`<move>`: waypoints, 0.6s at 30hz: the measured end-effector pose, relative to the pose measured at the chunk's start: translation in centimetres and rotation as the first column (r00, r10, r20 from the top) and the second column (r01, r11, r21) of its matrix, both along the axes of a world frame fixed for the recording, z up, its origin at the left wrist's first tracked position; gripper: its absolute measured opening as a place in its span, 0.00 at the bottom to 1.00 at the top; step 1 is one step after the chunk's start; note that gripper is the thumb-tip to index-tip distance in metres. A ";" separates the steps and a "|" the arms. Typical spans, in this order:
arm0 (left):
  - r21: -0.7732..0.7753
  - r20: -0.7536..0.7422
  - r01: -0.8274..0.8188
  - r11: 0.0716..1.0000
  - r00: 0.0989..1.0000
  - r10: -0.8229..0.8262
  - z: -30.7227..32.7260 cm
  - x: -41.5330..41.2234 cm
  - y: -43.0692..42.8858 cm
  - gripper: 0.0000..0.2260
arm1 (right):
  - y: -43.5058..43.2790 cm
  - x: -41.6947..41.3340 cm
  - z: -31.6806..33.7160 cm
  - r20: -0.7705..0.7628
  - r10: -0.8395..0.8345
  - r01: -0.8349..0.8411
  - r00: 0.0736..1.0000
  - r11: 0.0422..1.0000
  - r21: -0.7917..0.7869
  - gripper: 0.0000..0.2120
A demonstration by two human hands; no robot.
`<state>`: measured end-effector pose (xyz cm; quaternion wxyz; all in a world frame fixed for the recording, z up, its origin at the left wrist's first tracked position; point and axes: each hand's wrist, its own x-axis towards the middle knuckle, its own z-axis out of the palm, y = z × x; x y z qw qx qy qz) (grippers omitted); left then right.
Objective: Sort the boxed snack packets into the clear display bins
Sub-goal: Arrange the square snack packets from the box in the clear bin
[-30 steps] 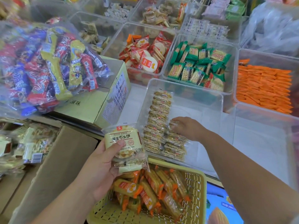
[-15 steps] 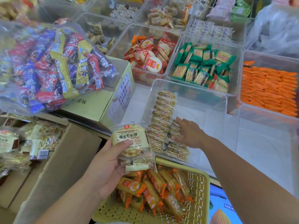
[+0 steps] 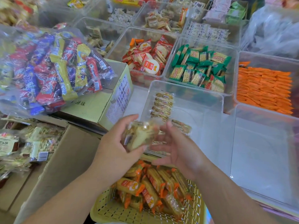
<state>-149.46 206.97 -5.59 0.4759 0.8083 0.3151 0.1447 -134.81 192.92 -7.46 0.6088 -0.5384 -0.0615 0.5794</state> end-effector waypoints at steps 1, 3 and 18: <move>0.116 -0.036 0.075 0.990 0.997 -0.072 0.0 0.1 -0.3 0.39 | 0.0 -0.5 0.2 -0.055 0.004 -0.002 0.998 1.000 0.028 0.27; 0.308 -0.082 0.242 0.920 0.970 -0.227 0.0 0.3 -0.7 0.39 | -0.1 -1.3 0.4 -0.152 0.001 0.012 0.988 0.997 0.081 0.30; -0.022 0.079 -0.171 0.985 0.982 0.172 -1.2 -0.6 0.0 0.16 | -0.3 1.4 -1.1 -0.419 -0.353 0.389 0.836 0.921 0.002 0.26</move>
